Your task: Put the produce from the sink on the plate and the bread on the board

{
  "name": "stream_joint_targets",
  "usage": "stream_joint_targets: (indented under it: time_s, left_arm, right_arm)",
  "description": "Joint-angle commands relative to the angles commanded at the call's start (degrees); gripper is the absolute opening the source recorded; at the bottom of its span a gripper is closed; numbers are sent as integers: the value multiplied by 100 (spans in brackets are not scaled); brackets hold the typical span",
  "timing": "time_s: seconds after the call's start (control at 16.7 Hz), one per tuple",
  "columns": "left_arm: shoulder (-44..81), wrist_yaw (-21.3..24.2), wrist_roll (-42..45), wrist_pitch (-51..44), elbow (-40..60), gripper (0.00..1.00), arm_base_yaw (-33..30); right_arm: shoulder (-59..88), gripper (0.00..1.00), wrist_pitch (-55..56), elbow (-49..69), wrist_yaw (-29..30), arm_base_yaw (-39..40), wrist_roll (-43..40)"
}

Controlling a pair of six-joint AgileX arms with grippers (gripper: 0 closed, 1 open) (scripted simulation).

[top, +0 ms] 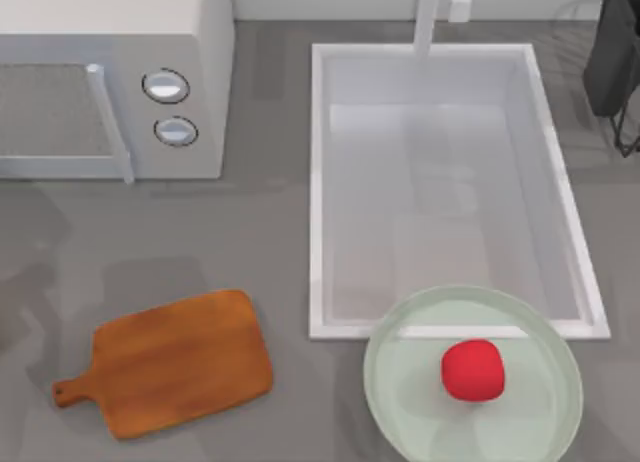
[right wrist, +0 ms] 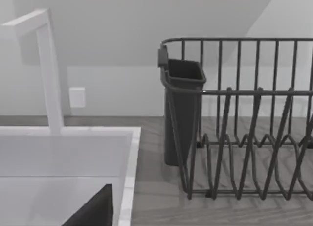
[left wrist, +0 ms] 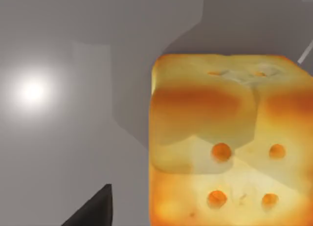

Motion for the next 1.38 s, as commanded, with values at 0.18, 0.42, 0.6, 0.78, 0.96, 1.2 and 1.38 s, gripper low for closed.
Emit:
stream_joint_targets:
  time_s: [0.18, 0.42, 0.6, 0.78, 0.96, 1.2, 1.38]
  left_arm:
    - [132, 0, 86, -75, 102, 100, 18]
    - [127, 0, 77, -42, 70, 100, -8]
    - [314, 1, 80, 350, -171, 100, 10]
    - [597, 2, 97, 1089, -541, 100, 21]
    - [787, 3, 107, 1481, -795, 100, 30]
    - [793, 3, 108, 1493, -805, 100, 30]
    - [793, 3, 108, 1493, -805, 77, 30]
  right_arm:
    - [0, 100, 0, 0, 0, 0, 0]
    - [0, 100, 0, 0, 0, 0, 0]
    - [0, 100, 0, 0, 0, 0, 0]
    - [0, 100, 0, 0, 0, 0, 0]
    - [0, 100, 0, 0, 0, 0, 0]
    - [0, 100, 0, 0, 0, 0, 0]
    - [0, 100, 0, 0, 0, 0, 0]
